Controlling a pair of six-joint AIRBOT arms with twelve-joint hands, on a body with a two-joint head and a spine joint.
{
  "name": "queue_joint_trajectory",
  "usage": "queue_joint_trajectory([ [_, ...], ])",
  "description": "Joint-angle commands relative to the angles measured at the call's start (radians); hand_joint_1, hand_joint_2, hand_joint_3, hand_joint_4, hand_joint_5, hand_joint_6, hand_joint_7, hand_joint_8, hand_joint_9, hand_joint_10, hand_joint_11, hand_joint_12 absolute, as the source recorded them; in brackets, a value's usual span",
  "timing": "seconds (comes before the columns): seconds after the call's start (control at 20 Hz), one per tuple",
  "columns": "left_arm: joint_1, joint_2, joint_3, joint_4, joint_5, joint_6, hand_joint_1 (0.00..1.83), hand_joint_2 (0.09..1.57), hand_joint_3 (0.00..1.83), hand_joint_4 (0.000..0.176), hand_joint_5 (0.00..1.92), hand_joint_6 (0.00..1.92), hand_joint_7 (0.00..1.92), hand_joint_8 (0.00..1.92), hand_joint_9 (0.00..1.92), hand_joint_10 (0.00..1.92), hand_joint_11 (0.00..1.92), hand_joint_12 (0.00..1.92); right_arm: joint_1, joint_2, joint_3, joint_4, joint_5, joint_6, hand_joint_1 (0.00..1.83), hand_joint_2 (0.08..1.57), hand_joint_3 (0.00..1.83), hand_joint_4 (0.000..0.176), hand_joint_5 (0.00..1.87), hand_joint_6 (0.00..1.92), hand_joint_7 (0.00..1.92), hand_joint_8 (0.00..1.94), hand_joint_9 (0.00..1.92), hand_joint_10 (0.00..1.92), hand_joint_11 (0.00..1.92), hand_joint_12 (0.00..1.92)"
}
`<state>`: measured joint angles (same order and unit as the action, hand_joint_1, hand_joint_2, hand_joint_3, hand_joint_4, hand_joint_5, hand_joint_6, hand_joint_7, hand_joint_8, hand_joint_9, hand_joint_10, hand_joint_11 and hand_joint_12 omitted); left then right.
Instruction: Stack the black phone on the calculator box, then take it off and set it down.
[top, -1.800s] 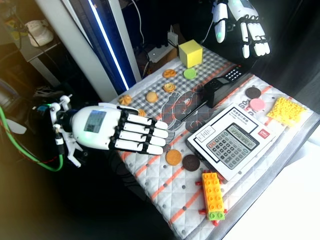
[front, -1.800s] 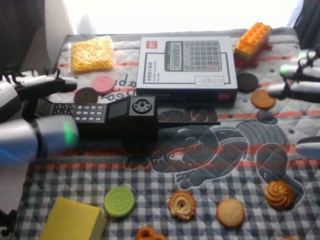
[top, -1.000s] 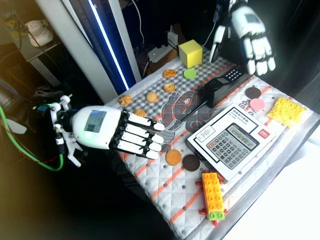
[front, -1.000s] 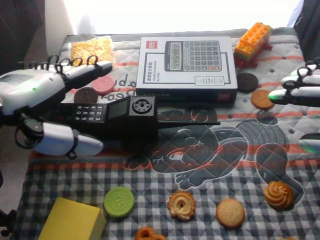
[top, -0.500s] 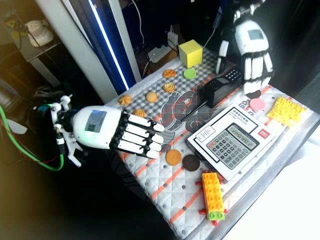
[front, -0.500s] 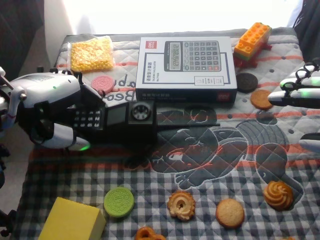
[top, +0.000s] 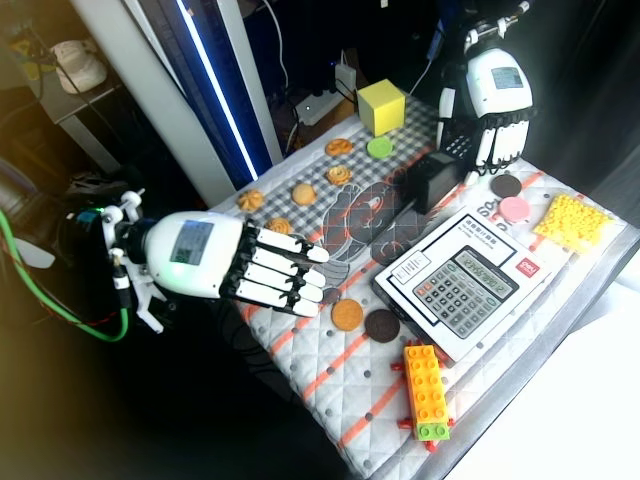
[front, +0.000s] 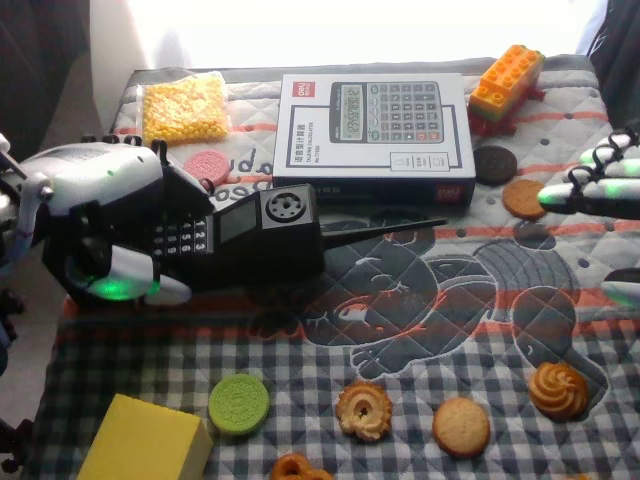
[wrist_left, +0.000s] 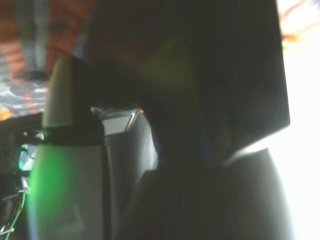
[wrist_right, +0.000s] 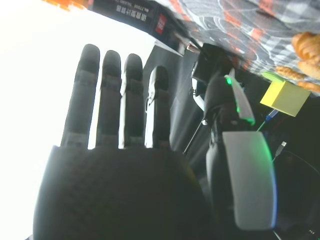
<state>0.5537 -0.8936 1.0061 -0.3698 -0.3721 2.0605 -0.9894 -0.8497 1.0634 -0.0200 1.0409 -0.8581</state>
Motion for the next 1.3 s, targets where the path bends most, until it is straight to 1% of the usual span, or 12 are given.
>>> queue_joint_trajectory([
  [0.0, -0.007, 0.021, -0.015, 0.027, -0.140, -0.018, 1.21, 1.16, 0.00, 0.000, 0.85, 1.12, 0.94, 1.17, 0.90, 1.16, 0.86, 1.40, 0.007, 0.005, 0.000, 0.020, 0.120, 0.004, 0.56, 1.26, 0.00, 0.077, 0.45, 0.00, 0.49, 0.00, 0.43, 0.00, 0.41, 0.00],
  [0.1, -0.011, 0.067, -0.075, 0.091, -0.192, -0.018, 1.34, 1.11, 0.00, 0.000, 0.88, 1.07, 0.98, 0.97, 1.02, 1.10, 0.90, 1.32, 0.006, 0.004, 0.000, 0.021, 0.120, 0.005, 0.54, 1.28, 0.01, 0.073, 0.46, 0.00, 0.50, 0.00, 0.46, 0.01, 0.45, 0.02],
  [0.25, -0.033, 0.082, -0.102, 0.136, -0.252, -0.022, 1.24, 1.09, 0.00, 0.000, 1.02, 0.84, 1.05, 1.01, 1.03, 0.99, 0.90, 1.40, 0.005, 0.002, 0.001, 0.022, 0.120, 0.005, 0.48, 1.32, 0.01, 0.046, 0.47, 0.00, 0.50, 0.00, 0.48, 0.00, 0.46, 0.01],
  [0.3, -0.052, 0.078, -0.097, 0.147, -0.265, -0.025, 1.23, 1.10, 0.00, 0.004, 0.99, 0.93, 1.05, 0.95, 1.01, 0.83, 0.83, 1.30, 0.005, 0.001, 0.001, 0.022, 0.120, 0.005, 0.50, 1.33, 0.01, 0.046, 0.46, 0.00, 0.50, 0.00, 0.47, 0.00, 0.45, 0.01],
  [0.55, -0.206, -0.015, 0.006, 0.164, -0.213, -0.026, 1.22, 1.12, 0.00, 0.020, 0.93, 1.06, 1.01, 0.99, 0.90, 0.75, 0.55, 1.37, 0.007, -0.009, 0.009, 0.022, 0.120, 0.005, 0.50, 1.37, 0.00, 0.035, 0.49, 0.01, 0.53, 0.01, 0.50, 0.01, 0.49, 0.02],
  [0.65, -0.267, -0.069, 0.070, 0.152, -0.160, -0.026, 1.23, 1.10, 0.00, 0.000, 0.94, 1.04, 1.07, 0.88, 1.00, 0.69, 0.70, 1.21, 0.010, -0.018, 0.013, 0.021, 0.120, 0.005, 0.48, 1.37, 0.00, 0.028, 0.49, 0.00, 0.54, 0.00, 0.52, 0.01, 0.53, 0.04],
  [0.75, -0.317, -0.124, 0.132, 0.144, -0.105, -0.026, 1.22, 1.12, 0.00, 0.000, 0.90, 1.06, 1.01, 1.01, 0.99, 0.68, 0.70, 1.26, 0.012, -0.022, 0.016, 0.021, 0.120, 0.005, 0.43, 1.38, 0.00, 0.039, 0.48, 0.00, 0.52, 0.00, 0.50, 0.00, 0.51, 0.03],
  [0.85, -0.355, -0.176, 0.195, 0.133, -0.048, -0.026, 1.22, 1.12, 0.00, 0.000, 0.88, 1.15, 1.06, 0.88, 0.98, 0.64, 0.62, 1.27, 0.014, -0.025, 0.019, 0.021, 0.120, 0.005, 0.42, 1.38, 0.00, 0.038, 0.48, 0.00, 0.53, 0.00, 0.50, 0.01, 0.53, 0.04],
  [1.0, -0.384, -0.249, 0.276, 0.112, 0.013, -0.027, 1.25, 1.09, 0.00, 0.000, 0.96, 0.89, 1.08, 0.97, 1.01, 0.67, 0.66, 1.29, 0.014, -0.031, 0.023, 0.020, 0.120, 0.005, 0.44, 1.37, 0.00, 0.054, 0.48, 0.00, 0.53, 0.00, 0.51, 0.01, 0.54, 0.05],
  [1.1, -0.388, -0.295, 0.328, 0.088, 0.036, -0.027, 1.25, 1.10, 0.00, 0.000, 0.95, 0.87, 1.06, 1.04, 0.92, 0.75, 0.54, 1.34, 0.014, -0.037, 0.027, 0.019, 0.120, 0.005, 0.48, 1.36, 0.00, 0.057, 0.50, 0.00, 0.55, 0.01, 0.52, 0.01, 0.54, 0.05],
  [1.2, -0.390, -0.326, 0.364, 0.077, 0.064, -0.027, 1.25, 1.11, 0.00, 0.000, 0.93, 0.91, 1.06, 1.01, 0.96, 0.78, 0.69, 1.43, 0.016, -0.044, 0.031, 0.018, 0.119, 0.005, 0.49, 1.36, 0.00, 0.062, 0.49, 0.00, 0.56, 0.00, 0.54, 0.01, 0.55, 0.06],
  [1.25, -0.391, -0.342, 0.381, 0.072, 0.075, -0.027, 1.23, 1.12, 0.00, 0.000, 0.93, 0.93, 1.03, 1.04, 0.88, 0.76, 0.51, 1.48, 0.016, -0.046, 0.032, 0.018, 0.119, 0.005, 0.51, 1.35, 0.00, 0.066, 0.50, 0.00, 0.56, 0.00, 0.54, 0.01, 0.56, 0.06],
])
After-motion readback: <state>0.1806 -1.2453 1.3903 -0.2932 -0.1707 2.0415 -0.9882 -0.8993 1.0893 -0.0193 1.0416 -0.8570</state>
